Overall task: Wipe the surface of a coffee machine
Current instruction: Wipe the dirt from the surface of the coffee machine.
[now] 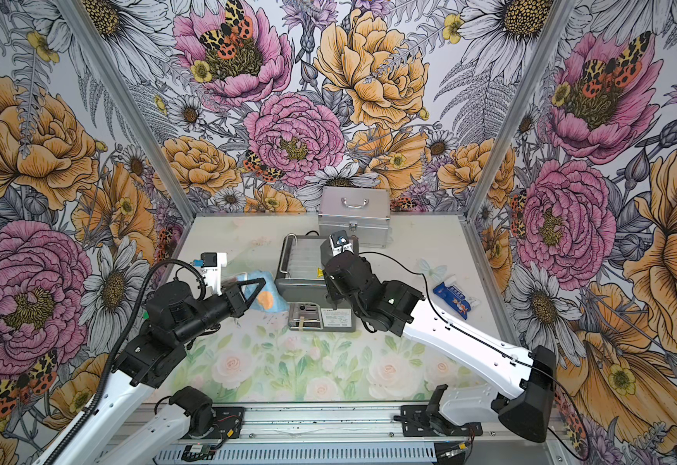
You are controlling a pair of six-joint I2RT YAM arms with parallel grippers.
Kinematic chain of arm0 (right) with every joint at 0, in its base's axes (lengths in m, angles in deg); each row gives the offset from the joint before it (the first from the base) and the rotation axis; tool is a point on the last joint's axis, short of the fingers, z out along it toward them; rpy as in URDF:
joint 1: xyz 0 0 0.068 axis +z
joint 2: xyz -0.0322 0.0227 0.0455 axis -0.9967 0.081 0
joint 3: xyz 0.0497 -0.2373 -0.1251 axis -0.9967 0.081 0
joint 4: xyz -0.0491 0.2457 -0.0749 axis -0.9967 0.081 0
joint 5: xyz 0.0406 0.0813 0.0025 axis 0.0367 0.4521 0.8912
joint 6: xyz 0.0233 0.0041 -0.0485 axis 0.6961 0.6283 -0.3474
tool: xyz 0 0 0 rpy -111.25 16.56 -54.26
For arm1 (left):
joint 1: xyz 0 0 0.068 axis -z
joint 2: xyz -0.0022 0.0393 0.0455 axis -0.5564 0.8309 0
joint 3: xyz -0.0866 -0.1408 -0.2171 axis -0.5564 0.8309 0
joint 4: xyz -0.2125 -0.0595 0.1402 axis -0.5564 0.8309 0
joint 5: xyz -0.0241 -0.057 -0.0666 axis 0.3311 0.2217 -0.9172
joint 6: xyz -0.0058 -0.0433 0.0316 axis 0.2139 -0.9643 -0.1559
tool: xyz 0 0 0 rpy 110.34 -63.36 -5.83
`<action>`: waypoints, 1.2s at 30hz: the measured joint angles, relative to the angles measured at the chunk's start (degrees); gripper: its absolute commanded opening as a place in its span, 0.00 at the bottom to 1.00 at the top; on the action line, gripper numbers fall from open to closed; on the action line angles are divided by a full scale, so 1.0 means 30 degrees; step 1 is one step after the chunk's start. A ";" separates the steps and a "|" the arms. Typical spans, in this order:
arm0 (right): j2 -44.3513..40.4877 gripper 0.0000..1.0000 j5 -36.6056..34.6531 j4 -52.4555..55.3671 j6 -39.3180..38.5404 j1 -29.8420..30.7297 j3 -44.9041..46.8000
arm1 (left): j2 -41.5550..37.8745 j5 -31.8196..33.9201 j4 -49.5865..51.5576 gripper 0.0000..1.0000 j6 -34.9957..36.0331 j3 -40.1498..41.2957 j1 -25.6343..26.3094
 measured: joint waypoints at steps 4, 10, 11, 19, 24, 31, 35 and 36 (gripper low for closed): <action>0.0000 0.61 -0.0036 0.0000 0.0066 0.0000 0.0000 | 0.2186 0.0153 0.0066 0.00 0.0437 -0.1384 -0.1042; 0.0000 0.61 -0.0051 0.0000 0.0066 0.0000 0.0000 | 0.5064 -0.0393 -0.1333 0.00 0.0656 -0.3126 -0.2470; 0.0000 0.61 -0.0058 0.0000 0.0058 0.0000 0.0000 | 0.5646 -0.0648 -0.1829 0.00 0.0634 -0.3300 -0.2543; -0.0007 0.61 -0.0073 0.0000 0.0058 0.0000 0.0000 | 0.9573 -0.2025 -0.4044 0.00 0.0568 -0.4779 -0.2397; -0.0007 0.61 -0.0131 0.0015 0.0066 0.0000 0.0000 | 0.9253 -0.2324 -0.4539 0.00 0.0576 -0.4422 -0.2208; -0.0007 0.61 -0.0197 0.0073 0.0066 0.0000 0.0000 | 0.5115 -0.1858 -0.4422 0.00 0.0576 -0.0583 -0.1377; -0.0007 0.61 -0.0204 0.0080 0.0066 0.0000 0.0000 | 0.2616 -0.0729 -0.3810 0.00 0.0539 0.1035 -0.0270; -0.0007 0.62 -0.0197 0.0087 0.0066 0.0000 0.0000 | 0.1785 -0.0262 -0.3752 0.00 0.0335 0.1588 0.0138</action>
